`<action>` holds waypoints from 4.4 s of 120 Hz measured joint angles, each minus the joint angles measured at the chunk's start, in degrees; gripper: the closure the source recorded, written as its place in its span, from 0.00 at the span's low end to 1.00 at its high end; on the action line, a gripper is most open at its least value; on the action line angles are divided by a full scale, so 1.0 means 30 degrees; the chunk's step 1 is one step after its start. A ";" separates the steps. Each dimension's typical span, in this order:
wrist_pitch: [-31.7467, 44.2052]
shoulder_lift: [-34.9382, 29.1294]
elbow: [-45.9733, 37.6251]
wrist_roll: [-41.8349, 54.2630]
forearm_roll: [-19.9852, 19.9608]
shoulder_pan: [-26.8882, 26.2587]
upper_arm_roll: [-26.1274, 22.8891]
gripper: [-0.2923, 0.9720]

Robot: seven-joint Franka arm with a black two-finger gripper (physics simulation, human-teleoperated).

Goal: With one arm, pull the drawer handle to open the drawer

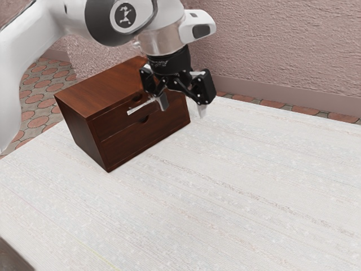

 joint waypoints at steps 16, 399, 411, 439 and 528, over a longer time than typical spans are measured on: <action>0.2066 0.0956 0.0008 -0.0844 -0.0928 0.0021 -0.1017 0.23; 0.7386 0.8988 0.5696 1.3558 0.2504 0.2804 0.6119 0.28; 0.7554 0.8992 0.5552 1.3528 0.2518 0.2822 0.6163 0.30; 0.7698 0.8970 0.5230 1.3435 0.2552 0.2818 0.6215 0.38; 0.7544 0.8934 0.4680 1.3013 0.2579 0.2911 0.6312 0.58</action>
